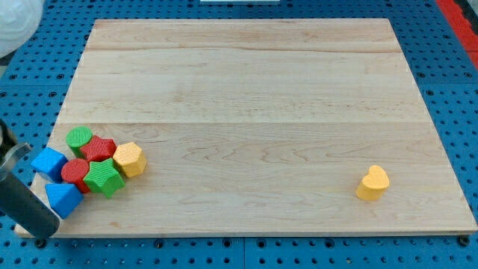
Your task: Separate the green star and yellow hexagon from the group of blocks
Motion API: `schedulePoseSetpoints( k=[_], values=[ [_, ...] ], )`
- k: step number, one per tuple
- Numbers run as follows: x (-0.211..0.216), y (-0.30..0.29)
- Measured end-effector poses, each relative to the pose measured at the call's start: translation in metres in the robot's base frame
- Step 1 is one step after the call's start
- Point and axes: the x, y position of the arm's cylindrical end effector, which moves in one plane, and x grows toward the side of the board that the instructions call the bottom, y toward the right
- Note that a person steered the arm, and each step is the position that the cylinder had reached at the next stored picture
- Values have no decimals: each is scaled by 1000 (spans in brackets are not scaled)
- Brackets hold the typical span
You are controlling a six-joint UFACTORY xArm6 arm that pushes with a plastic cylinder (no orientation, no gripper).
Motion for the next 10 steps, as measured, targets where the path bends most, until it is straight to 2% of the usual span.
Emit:
schedulePoseSetpoints(
  k=[2,4,6,7,8,9,10],
  values=[
    [-30,20],
    [-42,30],
    [-73,91],
    [-85,103],
    [-53,107],
    [-10,76],
    [-14,-34]
  ],
)
